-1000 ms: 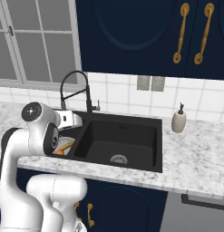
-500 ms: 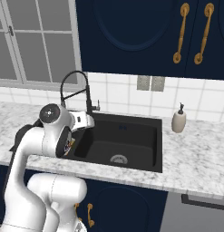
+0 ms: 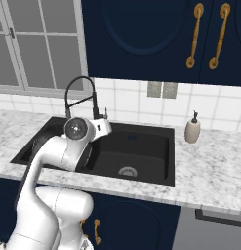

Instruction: Put the colander in the sink, put the banana, tangerine in the colander, and turn on the sink faucet and pour water over the colander.

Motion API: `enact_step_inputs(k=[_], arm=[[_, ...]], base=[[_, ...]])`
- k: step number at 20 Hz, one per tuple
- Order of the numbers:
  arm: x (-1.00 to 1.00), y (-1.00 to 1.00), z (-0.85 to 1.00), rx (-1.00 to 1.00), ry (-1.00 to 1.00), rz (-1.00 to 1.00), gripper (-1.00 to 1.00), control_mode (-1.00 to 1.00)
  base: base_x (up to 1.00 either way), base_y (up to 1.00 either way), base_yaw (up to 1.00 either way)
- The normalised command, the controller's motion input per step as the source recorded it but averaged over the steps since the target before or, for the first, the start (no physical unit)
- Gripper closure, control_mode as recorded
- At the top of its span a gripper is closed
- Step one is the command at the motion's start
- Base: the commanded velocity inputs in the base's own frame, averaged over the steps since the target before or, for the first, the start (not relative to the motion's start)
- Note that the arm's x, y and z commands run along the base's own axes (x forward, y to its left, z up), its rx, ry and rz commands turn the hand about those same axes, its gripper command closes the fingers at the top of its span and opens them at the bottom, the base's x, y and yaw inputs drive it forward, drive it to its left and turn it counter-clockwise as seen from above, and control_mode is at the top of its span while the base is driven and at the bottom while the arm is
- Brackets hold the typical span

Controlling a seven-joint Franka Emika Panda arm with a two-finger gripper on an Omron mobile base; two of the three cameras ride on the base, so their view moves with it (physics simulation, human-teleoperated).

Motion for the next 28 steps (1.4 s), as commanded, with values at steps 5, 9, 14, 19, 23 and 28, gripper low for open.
enact_step_inputs(k=[5, 9, 14, 19, 23, 28], arm=[[0.97, 0.31, 0.01, 0.0, -0.06, -0.08, -1.0, -1.0], [0.77, -0.14, 0.0, 0.18, 0.0, -0.01, -1.0, -1.0], [0.44, -0.54, 0.0, 0.17, 0.13, 0.06, -1.0, -1.0], [0.33, -0.35, 0.06, 0.13, 0.15, 0.13, -1.0, -1.0], [0.07, -0.22, 0.01, 0.16, 0.07, 0.26, -1.0, -1.0], [0.25, 0.09, 0.02, 0.08, 0.01, 0.09, -1.0, -1.0]], base=[[0.0, 0.0, 0.0], [0.0, 0.0, 0.0], [0.0, 0.0, 0.0], [0.0, 0.0, 0.0], [0.0, 0.0, 0.0], [0.0, 0.0, 0.0]])
